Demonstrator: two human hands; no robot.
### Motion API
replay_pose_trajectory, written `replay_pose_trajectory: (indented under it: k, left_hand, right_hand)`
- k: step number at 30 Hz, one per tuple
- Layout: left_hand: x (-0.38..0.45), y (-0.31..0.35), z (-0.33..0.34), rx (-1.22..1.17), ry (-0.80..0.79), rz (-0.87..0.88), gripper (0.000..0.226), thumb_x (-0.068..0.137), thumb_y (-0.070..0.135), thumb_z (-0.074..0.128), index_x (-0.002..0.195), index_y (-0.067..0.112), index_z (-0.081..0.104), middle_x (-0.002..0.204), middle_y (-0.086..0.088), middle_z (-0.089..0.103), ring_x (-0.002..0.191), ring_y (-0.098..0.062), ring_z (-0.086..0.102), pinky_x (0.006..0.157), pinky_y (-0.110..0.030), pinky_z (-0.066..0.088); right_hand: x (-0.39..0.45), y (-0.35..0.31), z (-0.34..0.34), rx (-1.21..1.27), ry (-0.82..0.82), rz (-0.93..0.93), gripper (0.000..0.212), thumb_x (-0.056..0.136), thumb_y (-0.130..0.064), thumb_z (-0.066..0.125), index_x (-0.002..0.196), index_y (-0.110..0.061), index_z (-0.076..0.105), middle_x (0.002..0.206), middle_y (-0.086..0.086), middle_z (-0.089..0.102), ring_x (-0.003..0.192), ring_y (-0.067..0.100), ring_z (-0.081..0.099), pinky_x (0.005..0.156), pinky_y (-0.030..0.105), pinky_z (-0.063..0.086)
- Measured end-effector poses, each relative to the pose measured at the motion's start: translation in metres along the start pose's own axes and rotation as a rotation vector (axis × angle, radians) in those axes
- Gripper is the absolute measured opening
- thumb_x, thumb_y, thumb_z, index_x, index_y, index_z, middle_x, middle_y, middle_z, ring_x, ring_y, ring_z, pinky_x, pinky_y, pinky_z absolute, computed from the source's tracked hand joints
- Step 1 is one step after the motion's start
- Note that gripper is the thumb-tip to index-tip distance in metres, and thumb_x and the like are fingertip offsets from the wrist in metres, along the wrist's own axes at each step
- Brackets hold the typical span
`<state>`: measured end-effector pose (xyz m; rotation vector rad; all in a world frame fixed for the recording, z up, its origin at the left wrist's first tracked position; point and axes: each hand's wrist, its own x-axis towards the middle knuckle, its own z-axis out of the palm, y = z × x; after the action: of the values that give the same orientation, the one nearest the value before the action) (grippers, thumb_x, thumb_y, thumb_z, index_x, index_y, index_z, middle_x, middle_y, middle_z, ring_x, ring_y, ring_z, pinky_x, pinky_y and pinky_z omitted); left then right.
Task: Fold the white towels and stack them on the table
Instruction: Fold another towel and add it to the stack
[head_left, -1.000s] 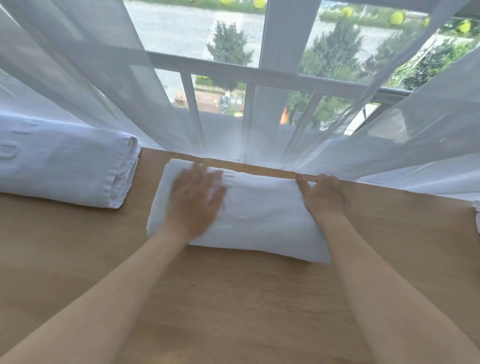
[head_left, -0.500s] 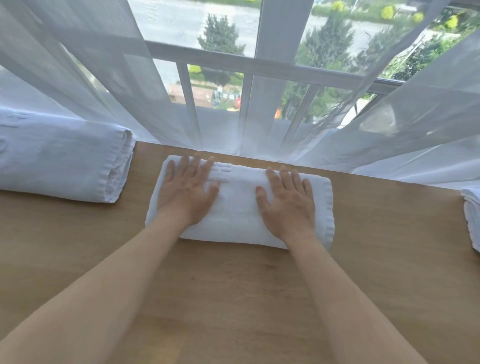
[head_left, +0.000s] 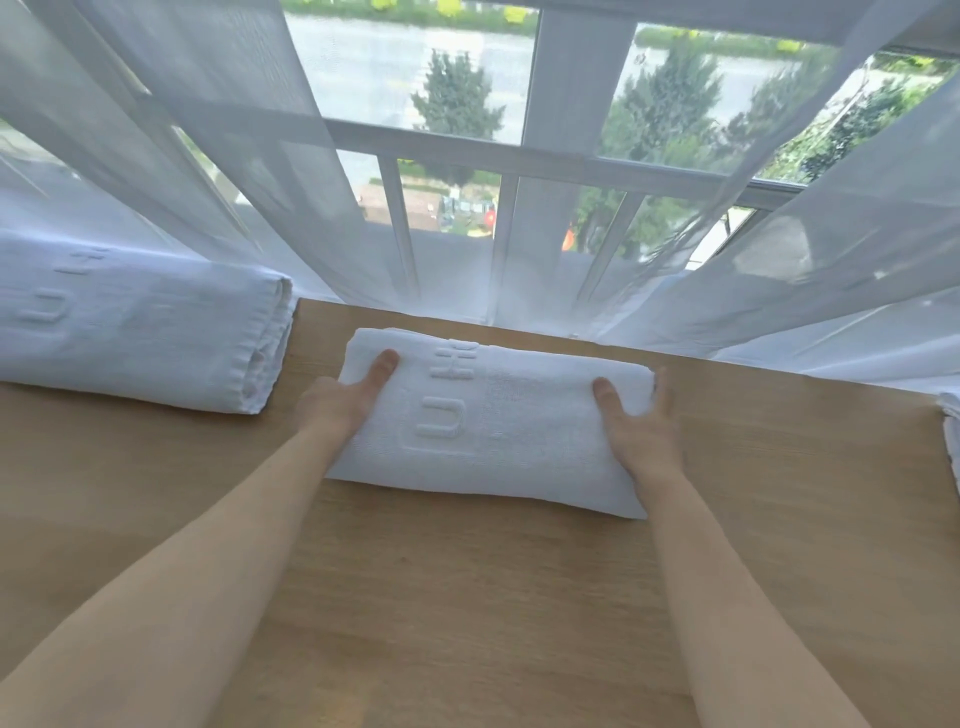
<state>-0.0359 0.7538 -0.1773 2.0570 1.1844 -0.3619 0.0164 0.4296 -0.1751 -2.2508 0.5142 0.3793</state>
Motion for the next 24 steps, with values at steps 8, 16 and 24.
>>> replay_pose_trajectory:
  k: [8, 16, 24]
  left_hand:
    - [-0.008, -0.008, -0.009, -0.404, -0.27, -0.058, 0.111, 0.044, 0.093, 0.067, 0.119, 0.011, 0.063, 0.111, -0.007, 0.069, 0.102, -0.032, 0.066, 0.101, -0.051, 0.049]
    - [-0.017, -0.015, -0.039, -0.543, -0.374, 0.085, 0.082, 0.051, 0.088, 0.072, 0.1, 0.022, 0.077, 0.095, 0.001, 0.079, 0.093, -0.026, 0.074, 0.094, -0.05, 0.055]
    - [0.021, -0.055, -0.158, -0.565, -0.219, 0.177, 0.086, 0.045, 0.09, 0.07, 0.094, 0.019, 0.076, 0.089, 0.0, 0.078, 0.084, -0.024, 0.074, 0.078, -0.043, 0.061]
  right_hand:
    - [0.003, 0.007, -0.012, 0.244, -0.109, 0.322, 0.112, 0.058, -0.088, 0.066, 0.133, -0.006, 0.053, 0.128, 0.009, 0.06, 0.115, 0.032, 0.057, 0.102, 0.044, 0.046]
    - [-0.036, -0.001, -0.021, 0.366, -0.215, 0.303, 0.092, 0.052, -0.09, 0.067, 0.102, -0.013, 0.067, 0.094, 0.006, 0.076, 0.086, 0.027, 0.072, 0.069, 0.036, 0.055]
    - [-0.112, -0.084, 0.035, 0.454, -0.247, 0.179, 0.103, 0.044, -0.097, 0.063, 0.116, -0.024, 0.07, 0.101, 0.002, 0.078, 0.088, 0.024, 0.076, 0.079, 0.043, 0.06]
